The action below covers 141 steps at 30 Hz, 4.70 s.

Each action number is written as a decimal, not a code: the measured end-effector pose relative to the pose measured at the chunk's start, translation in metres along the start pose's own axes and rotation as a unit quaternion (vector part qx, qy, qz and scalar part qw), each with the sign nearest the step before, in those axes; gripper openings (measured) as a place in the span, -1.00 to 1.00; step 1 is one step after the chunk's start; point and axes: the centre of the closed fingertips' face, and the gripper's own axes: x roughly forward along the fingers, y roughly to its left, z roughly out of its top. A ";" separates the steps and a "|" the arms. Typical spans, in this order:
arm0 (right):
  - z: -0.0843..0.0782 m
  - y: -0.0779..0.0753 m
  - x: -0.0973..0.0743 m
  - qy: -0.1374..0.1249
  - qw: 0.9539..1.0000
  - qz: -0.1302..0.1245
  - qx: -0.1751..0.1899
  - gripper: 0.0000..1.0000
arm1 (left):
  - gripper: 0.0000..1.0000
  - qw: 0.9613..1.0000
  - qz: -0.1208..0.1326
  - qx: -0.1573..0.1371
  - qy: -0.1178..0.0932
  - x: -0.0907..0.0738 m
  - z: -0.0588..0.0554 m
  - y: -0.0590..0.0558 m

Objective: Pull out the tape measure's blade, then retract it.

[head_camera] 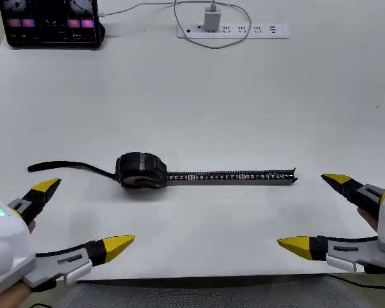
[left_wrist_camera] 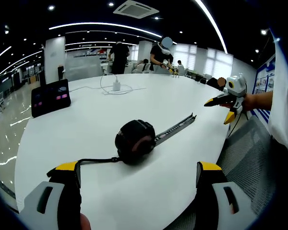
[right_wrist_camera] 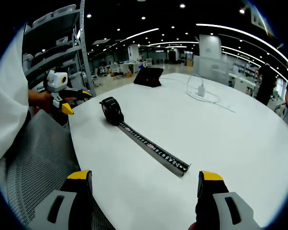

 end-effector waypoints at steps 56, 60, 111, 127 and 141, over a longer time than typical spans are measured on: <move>-0.010 -0.026 -0.001 0.008 1.000 -0.009 -0.003 0.78 | 0.88 0.997 -0.003 -0.070 0.012 0.073 0.014 -0.019; -0.007 -0.026 -0.001 0.008 1.000 -0.009 -0.002 0.78 | 0.87 0.997 -0.005 -0.071 0.011 0.078 0.014 -0.023; 0.004 -0.076 0.033 0.076 0.986 0.067 -0.134 -0.10 | 0.36 0.983 0.110 -0.147 0.016 0.096 0.011 0.003; -0.008 -0.072 0.045 0.120 0.973 0.108 -0.167 -0.23 | 0.22 0.974 0.140 -0.179 0.019 0.102 0.007 0.013; -0.015 -0.074 0.050 0.142 0.964 0.124 -0.188 -0.32 | 0.21 0.967 0.145 -0.206 0.017 0.105 0.006 0.015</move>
